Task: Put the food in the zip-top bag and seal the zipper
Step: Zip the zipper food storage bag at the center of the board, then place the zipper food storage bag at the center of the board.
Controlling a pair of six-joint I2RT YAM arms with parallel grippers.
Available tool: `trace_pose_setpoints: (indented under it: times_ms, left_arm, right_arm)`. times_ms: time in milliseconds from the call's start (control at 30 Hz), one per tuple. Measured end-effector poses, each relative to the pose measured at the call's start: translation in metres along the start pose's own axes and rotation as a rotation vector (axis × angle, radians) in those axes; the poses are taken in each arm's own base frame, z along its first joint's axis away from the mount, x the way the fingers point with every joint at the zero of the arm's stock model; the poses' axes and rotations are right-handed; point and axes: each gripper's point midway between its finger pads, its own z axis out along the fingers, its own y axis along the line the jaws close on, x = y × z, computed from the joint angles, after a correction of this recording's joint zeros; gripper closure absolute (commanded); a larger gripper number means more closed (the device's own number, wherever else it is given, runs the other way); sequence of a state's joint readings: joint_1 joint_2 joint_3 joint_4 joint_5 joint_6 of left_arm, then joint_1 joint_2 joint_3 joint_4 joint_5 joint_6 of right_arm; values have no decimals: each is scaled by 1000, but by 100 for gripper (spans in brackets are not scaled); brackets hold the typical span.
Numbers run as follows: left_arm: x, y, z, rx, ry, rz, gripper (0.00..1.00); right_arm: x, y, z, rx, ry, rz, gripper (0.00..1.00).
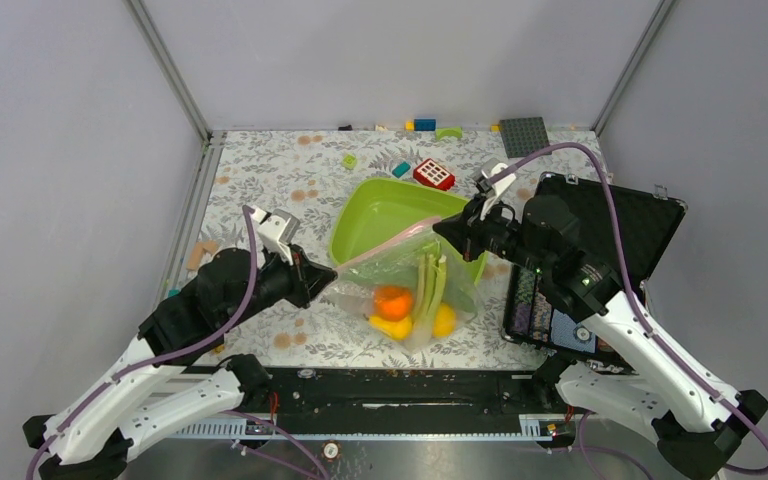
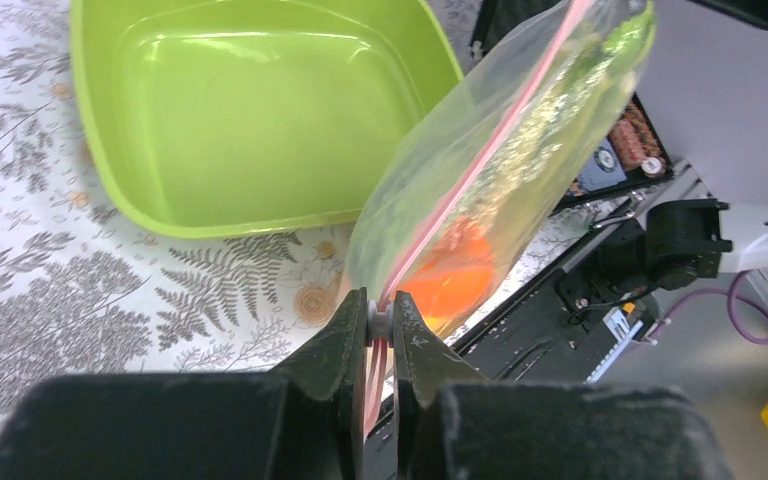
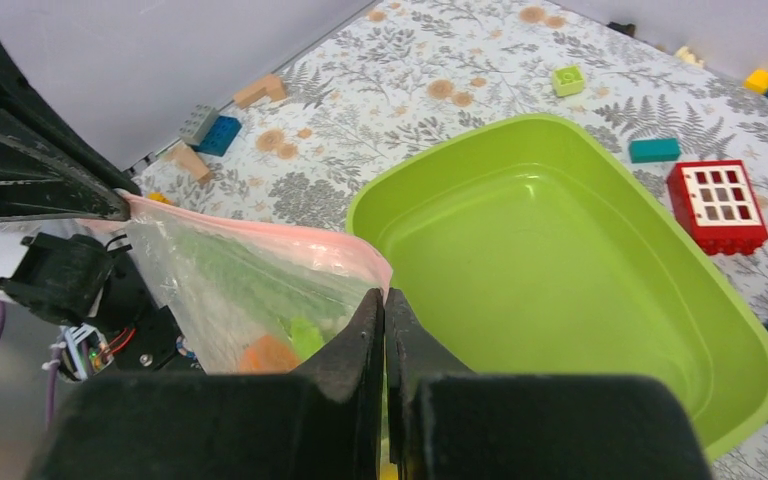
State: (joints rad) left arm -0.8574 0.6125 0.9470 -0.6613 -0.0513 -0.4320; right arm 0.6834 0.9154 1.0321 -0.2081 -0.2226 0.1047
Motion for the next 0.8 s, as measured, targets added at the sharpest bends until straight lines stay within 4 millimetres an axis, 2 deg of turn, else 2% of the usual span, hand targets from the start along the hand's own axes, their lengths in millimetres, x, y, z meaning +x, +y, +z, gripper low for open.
trace_pose_setpoints:
  times_ms: [267,800]
  left_arm:
    - [11,23,-9,-121,23,-29,100]
    - [11,28,-17,-146,2,-70,100]
  right_arm:
    - [-1,-17,-5,77,-12,-2,100]
    - [2,0,-8,-31,-7,-41,100]
